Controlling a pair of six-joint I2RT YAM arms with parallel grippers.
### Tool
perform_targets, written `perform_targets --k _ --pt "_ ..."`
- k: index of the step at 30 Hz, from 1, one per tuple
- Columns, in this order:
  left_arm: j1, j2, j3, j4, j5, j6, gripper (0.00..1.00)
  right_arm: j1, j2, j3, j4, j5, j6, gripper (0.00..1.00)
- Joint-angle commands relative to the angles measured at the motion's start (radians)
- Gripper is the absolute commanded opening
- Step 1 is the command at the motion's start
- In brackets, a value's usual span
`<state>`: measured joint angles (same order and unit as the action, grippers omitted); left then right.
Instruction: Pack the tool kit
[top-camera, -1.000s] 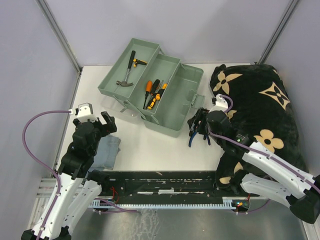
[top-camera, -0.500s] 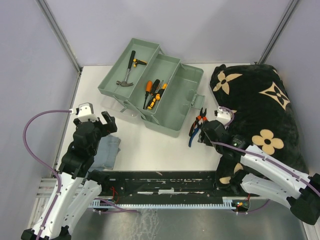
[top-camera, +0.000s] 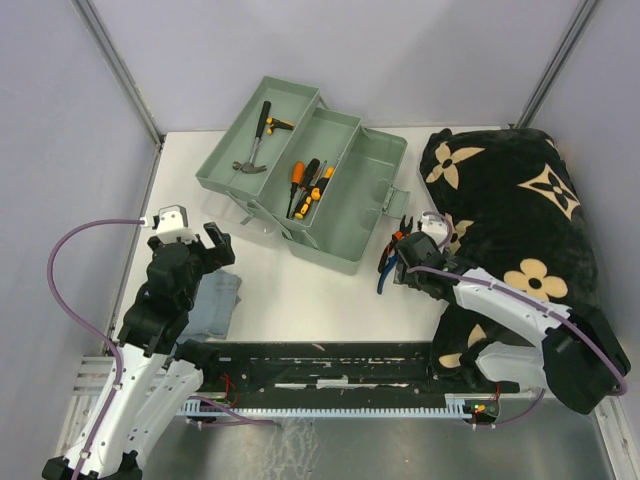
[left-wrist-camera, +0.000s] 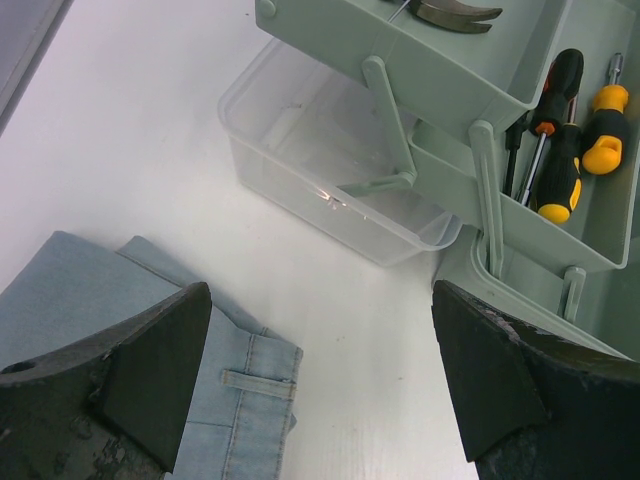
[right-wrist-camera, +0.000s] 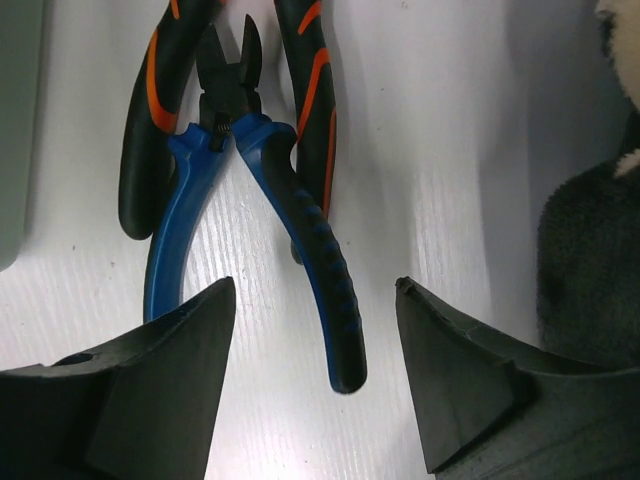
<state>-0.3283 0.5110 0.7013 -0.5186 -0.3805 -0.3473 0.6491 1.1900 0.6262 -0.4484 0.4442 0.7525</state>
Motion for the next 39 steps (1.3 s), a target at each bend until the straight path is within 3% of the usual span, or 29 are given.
perform_targets --k 1,13,17,20,23,28,39 --pt "0.005 0.001 0.004 0.037 0.018 -0.010 0.97 -0.044 0.031 -0.023 0.123 -0.094 -0.072 0.71" --pt "0.005 -0.002 0.004 0.038 0.024 -0.010 0.97 -0.072 0.138 -0.001 0.186 -0.121 -0.133 0.47" --pt "0.005 -0.003 0.004 0.037 0.026 -0.010 0.97 -0.072 0.129 -0.006 0.170 -0.122 -0.122 0.31" --pt "0.005 -0.003 0.003 0.037 0.024 -0.010 0.97 -0.072 0.075 -0.039 0.188 -0.160 -0.107 0.15" --pt "0.005 -0.006 0.004 0.037 0.025 -0.010 0.97 -0.072 -0.009 -0.097 0.218 -0.195 -0.089 0.04" --pt "0.005 -0.006 0.003 0.034 0.024 -0.010 0.97 -0.071 -0.097 -0.150 0.226 -0.212 -0.057 0.02" --pt "0.005 -0.003 0.003 0.031 0.019 -0.010 0.97 -0.072 -0.208 -0.140 0.080 -0.149 -0.030 0.02"
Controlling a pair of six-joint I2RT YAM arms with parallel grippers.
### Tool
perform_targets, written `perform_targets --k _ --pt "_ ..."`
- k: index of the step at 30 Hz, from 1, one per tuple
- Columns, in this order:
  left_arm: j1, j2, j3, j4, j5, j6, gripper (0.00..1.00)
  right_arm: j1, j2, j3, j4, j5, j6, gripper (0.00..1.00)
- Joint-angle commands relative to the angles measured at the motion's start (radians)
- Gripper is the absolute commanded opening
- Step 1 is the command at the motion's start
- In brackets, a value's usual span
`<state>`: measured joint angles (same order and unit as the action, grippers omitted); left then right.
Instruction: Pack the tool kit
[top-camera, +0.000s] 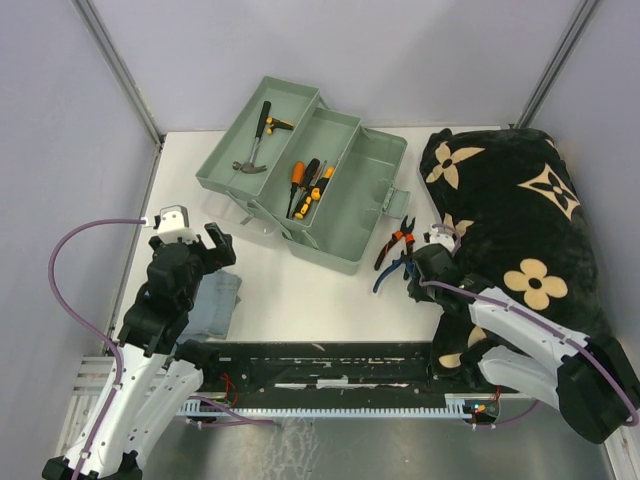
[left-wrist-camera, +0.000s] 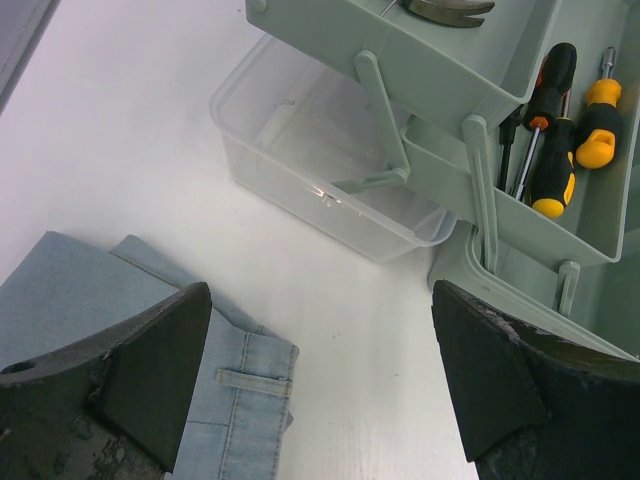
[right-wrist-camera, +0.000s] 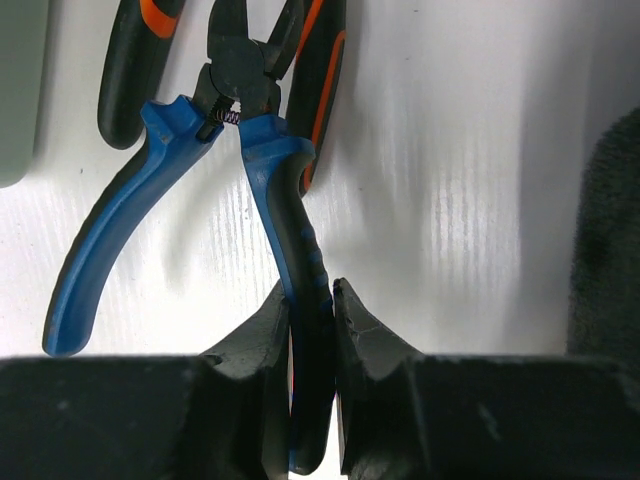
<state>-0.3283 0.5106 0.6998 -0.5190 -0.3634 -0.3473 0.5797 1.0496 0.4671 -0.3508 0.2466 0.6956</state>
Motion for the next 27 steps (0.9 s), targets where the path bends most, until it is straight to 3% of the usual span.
perform_targets --k 1,13,21,27 --pt "0.004 0.000 0.004 0.033 0.001 -0.010 0.97 -0.002 -0.084 0.021 -0.033 0.058 0.029 0.02" --pt "0.005 0.009 0.005 0.035 0.009 -0.010 0.97 -0.003 -0.362 0.083 -0.308 0.193 0.097 0.02" --pt "0.005 0.011 0.004 0.035 0.017 -0.010 0.97 -0.002 -0.606 0.087 -0.265 0.007 0.107 0.02" --pt "0.005 0.012 0.005 0.036 0.019 -0.009 0.97 -0.003 -0.605 0.089 -0.150 -0.173 0.092 0.02"
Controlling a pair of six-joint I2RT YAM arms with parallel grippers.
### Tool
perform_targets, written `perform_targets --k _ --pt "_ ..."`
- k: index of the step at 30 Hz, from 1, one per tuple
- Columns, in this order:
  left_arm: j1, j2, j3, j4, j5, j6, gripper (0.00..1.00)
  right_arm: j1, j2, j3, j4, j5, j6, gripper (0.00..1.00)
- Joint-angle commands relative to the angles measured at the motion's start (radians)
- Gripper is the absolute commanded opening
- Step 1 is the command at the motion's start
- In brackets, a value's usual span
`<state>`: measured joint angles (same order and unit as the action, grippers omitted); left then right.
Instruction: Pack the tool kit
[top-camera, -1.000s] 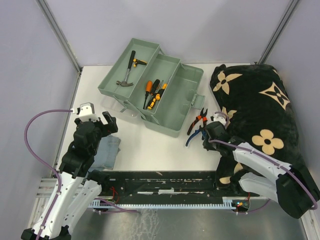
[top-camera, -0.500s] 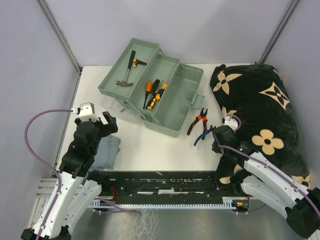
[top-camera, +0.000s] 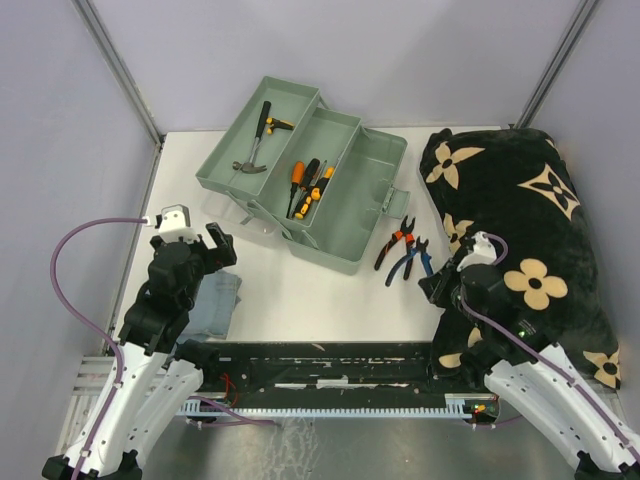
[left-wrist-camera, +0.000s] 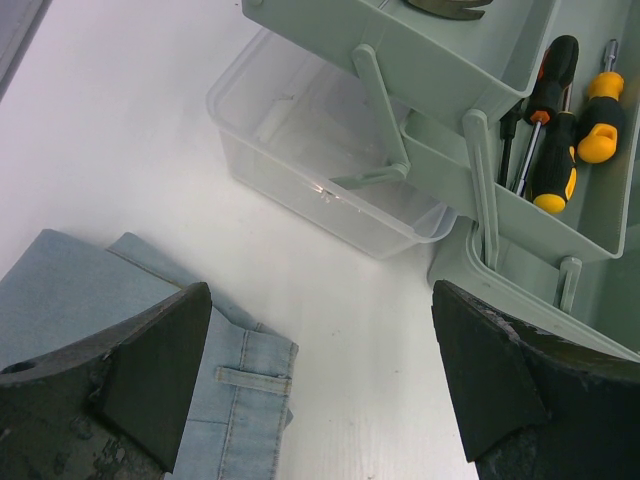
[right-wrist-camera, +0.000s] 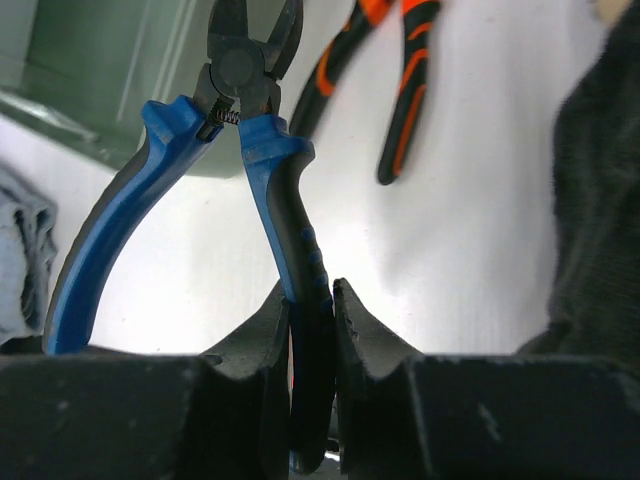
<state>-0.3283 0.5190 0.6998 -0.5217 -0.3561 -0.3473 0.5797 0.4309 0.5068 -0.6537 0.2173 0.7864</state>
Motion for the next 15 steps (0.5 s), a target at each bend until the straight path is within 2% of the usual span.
perform_targets --k 1,7,15 --pt "0.004 0.004 0.004 0.039 0.012 -0.009 0.97 -0.002 0.034 0.054 0.176 -0.167 -0.005 0.02" --pt "0.005 0.003 0.004 0.041 0.013 -0.009 0.97 0.001 0.245 0.154 0.212 -0.191 -0.073 0.02" --pt "0.005 0.002 0.006 0.042 0.016 -0.007 0.97 0.054 0.535 0.401 0.171 -0.054 -0.219 0.02"
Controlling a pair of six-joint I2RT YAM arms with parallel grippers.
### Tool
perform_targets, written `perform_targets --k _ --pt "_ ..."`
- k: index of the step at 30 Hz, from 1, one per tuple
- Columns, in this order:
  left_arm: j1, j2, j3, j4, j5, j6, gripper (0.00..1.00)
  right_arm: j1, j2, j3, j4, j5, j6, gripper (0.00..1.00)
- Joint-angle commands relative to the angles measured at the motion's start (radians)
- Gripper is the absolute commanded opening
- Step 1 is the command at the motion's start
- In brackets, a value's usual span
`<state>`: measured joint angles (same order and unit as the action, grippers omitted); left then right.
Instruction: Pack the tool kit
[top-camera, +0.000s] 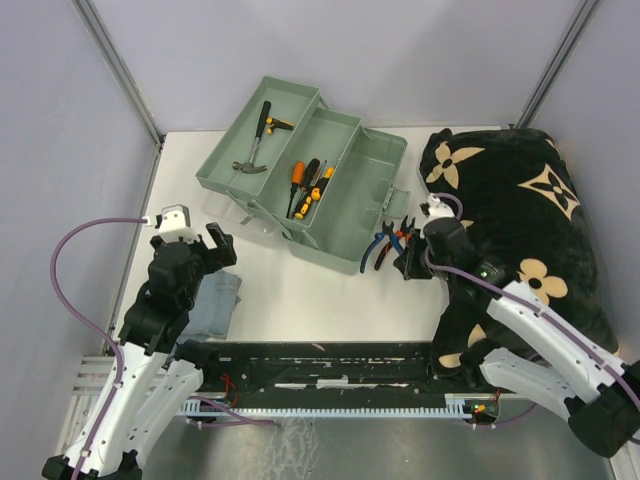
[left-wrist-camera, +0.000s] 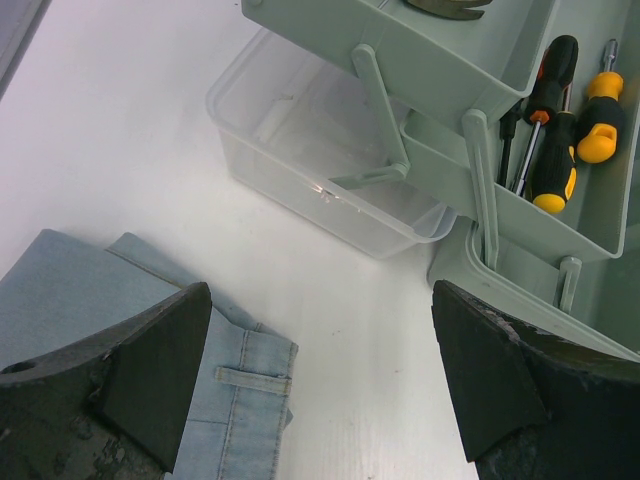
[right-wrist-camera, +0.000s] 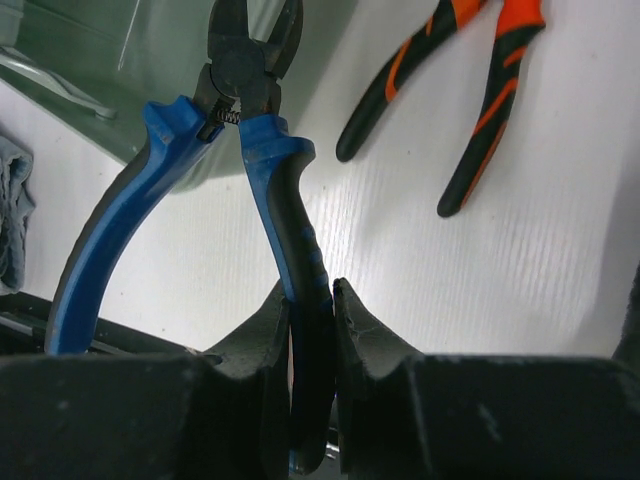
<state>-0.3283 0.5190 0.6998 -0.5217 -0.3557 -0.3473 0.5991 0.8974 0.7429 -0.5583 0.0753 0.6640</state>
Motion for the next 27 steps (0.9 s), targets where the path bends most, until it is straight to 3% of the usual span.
perform_targets --k 1,13,27 --pt "0.005 0.000 0.006 0.042 0.017 -0.007 0.97 0.043 0.107 0.195 0.072 0.107 -0.113 0.02" --pt "0.005 -0.005 0.006 0.047 0.021 -0.007 0.97 0.077 0.564 0.589 -0.051 0.256 -0.248 0.02" --pt "0.007 -0.012 0.005 0.052 0.027 -0.005 0.97 0.080 0.836 0.756 -0.084 0.243 -0.184 0.03"
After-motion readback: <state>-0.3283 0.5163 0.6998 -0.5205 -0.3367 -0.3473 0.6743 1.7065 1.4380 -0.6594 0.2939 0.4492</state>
